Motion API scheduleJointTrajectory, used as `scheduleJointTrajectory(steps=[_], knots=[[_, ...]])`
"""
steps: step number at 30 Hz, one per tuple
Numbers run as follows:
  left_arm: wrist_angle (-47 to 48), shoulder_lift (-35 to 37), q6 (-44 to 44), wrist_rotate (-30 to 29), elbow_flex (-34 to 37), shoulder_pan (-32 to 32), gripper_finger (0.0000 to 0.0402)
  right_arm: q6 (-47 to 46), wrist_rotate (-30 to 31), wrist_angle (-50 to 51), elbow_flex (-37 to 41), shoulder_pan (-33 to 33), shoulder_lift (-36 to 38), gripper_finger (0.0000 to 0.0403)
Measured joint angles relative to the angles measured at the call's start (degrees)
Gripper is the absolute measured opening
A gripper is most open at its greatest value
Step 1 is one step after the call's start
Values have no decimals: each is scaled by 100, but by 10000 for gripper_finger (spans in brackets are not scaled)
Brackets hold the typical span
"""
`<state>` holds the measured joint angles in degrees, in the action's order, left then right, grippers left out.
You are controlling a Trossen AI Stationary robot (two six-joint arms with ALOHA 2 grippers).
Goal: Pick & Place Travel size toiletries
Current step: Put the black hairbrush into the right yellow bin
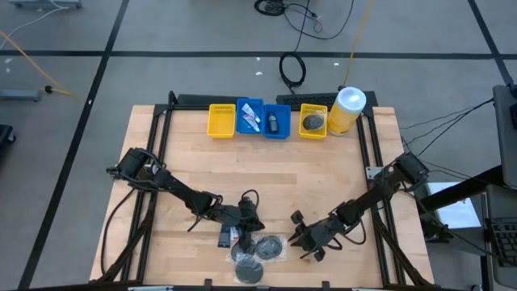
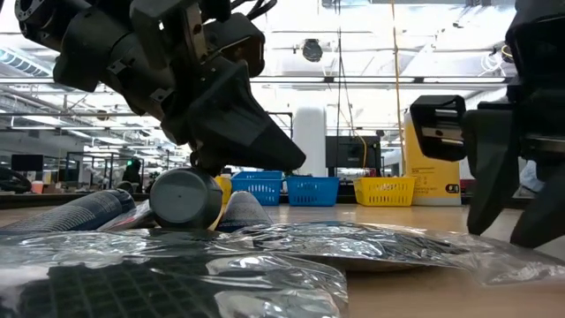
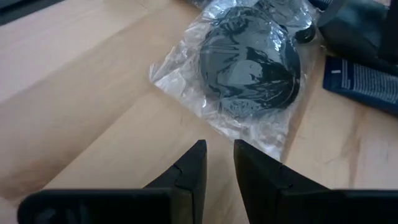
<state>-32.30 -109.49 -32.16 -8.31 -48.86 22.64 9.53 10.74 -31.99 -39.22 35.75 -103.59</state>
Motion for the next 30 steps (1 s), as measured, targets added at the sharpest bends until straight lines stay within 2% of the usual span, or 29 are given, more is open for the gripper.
scheduleJointTrajectory(steps=[9, 16, 30], knots=[[-48, 0, -105, 93, -9, 95, 19, 161, 440, -11, -60, 24, -73, 98], [115, 0, -402, 102, -9, 193, 19, 259, 436, 43, -60, 37, -70, 120], [128, 0, -1040, 256, -9, 413, 19, 336, 442, -13, -60, 35, -70, 117]])
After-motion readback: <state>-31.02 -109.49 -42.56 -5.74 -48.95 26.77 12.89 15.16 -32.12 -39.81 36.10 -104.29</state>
